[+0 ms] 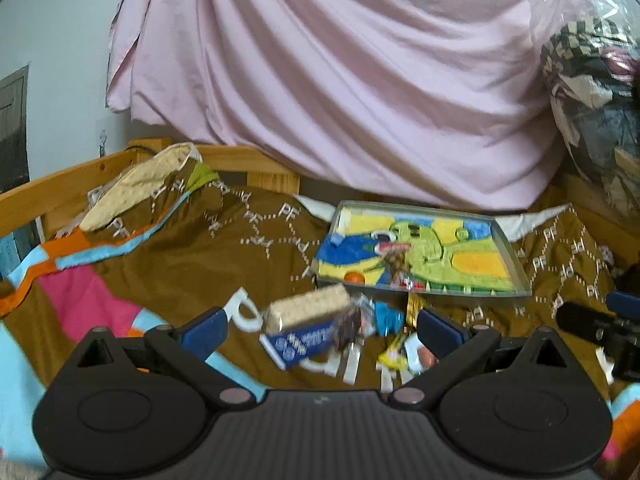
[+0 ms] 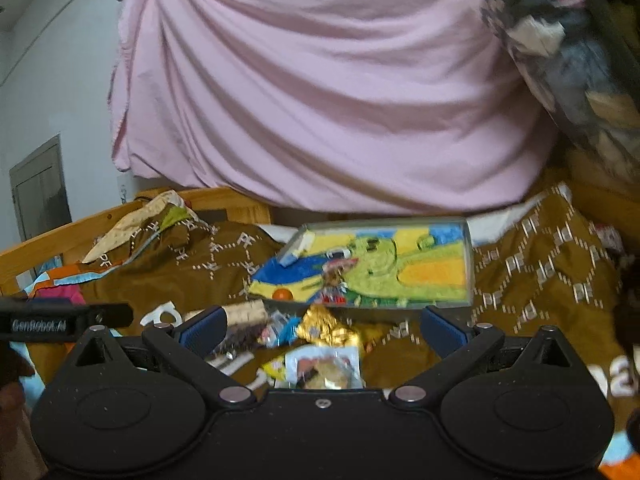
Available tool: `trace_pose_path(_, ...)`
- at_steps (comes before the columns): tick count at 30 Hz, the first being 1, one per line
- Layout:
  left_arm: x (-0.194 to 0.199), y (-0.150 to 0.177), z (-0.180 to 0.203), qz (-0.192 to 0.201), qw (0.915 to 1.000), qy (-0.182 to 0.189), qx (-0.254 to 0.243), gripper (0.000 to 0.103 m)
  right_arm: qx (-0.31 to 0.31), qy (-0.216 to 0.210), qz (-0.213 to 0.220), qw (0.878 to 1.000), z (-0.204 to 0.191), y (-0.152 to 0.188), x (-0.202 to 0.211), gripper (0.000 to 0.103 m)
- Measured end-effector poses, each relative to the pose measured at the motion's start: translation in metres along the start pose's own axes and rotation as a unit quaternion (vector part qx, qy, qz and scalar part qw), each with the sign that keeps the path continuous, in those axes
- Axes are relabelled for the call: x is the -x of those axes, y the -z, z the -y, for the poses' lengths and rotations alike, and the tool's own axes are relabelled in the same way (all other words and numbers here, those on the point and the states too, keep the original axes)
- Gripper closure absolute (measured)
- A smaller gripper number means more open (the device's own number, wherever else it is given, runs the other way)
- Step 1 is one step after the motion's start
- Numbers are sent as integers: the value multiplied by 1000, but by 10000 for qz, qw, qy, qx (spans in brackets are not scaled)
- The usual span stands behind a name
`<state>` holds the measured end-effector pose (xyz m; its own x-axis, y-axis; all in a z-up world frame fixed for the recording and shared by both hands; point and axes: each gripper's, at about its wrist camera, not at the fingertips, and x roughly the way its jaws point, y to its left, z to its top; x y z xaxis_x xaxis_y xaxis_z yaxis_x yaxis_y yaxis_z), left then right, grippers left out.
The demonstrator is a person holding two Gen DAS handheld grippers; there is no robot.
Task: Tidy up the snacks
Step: 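Withdraw both tools from the tray back over the snack pile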
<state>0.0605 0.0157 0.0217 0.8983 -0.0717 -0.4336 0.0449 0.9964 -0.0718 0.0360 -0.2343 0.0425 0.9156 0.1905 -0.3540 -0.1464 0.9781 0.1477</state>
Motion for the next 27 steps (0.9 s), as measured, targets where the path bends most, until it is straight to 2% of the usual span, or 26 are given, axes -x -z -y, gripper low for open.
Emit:
trace_pose_path(3, 6, 9, 0, -150, 9999, 9, -19, 0, -243, -26, -272, 9993, 3, 7, 2, 1)
trace_pose_path(9, 12, 22, -1, -428, 9991, 11, -4, 0, -274, 82, -639, 9975, 1, 20, 4, 1)
trace_pose_path(27, 7, 27, -1, -747, 9971, -137, -87, 0, -175, 82, -1062, 9942, -5, 26, -3, 1)
